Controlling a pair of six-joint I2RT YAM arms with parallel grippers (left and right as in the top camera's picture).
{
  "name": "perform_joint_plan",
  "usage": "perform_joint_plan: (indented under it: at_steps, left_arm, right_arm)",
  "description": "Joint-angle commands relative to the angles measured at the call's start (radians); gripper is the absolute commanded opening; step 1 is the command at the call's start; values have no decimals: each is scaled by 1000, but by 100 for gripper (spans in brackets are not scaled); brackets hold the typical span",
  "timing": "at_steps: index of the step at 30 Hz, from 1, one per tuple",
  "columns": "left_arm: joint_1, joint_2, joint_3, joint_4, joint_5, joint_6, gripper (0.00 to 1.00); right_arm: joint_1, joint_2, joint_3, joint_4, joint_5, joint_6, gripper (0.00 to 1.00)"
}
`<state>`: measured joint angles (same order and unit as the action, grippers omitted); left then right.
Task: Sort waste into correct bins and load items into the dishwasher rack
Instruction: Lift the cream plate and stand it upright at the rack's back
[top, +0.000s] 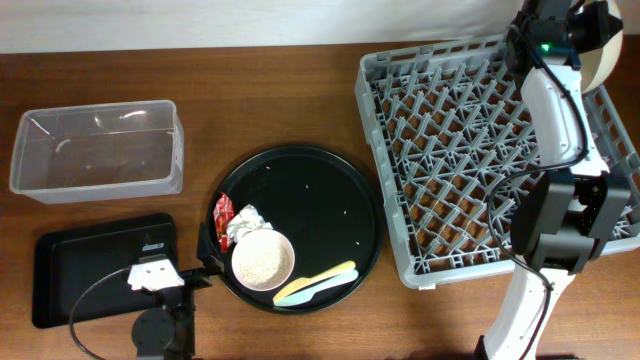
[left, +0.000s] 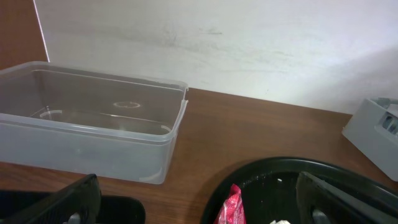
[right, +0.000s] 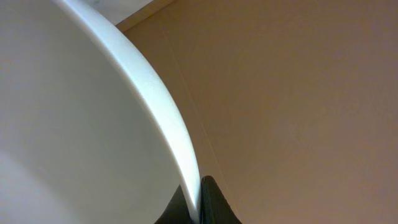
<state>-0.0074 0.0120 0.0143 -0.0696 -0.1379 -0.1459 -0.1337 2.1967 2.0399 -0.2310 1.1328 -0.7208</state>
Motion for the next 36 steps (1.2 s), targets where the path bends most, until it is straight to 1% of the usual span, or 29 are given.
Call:
perform_joint_plan:
  at_steps: [1,4,8,14,21,25,26,28,29,30,31,32,33,36]
  left_arm:
    - [5,-6,-5,1,10,17,99]
    - [5,-6,-5,1,10,17,99]
    - [5,-6,-5,1,10,17,99]
    - [5,-6,-5,1,10,17,99]
    - [5,-6,-5,1,10,17,99]
    - [5,-6,-5,1,10,17,99]
    - [5,-6,-5,1,10,17,99]
    - [5,-6,-5,1,10,17,99]
    - [5,-6,-5,1,10,17,99]
    - [5,-6,-5,1,10,17,99]
    - [5,-6,-5,1,10,17,99]
    - [5,-6,-5,1,10,17,99]
    - [5,-6,-5,1,10,17,99]
    - [5,-6,-5,1,10,17,99]
  right_arm:
    - [-32,6,7,-11,19,-24,4]
    - [-37,24,6,-42,20,-23,4]
    - [-38,38,5,-41,12,-23,4]
    - [-38,51,5,-42,-76,-24,4]
    - [-9,67,4,-41,-78,-43,5]
    - [39,66,4,-42,-47,-53,22]
    - [55,66,4,-43,-45,-54,25]
    - [96,66,4,-43,-26,-61,28]
    - [118,66,4,-43,-14,-61,33]
    - [139,66,4,-43,2,-61,39]
    - [169,66,4,-42,32,-62,59]
    - [192,66,4,-42,62,-61,71]
    - [229,66,4,-41,101,-61,75]
    - [313,65,4,-42,166,-61,81]
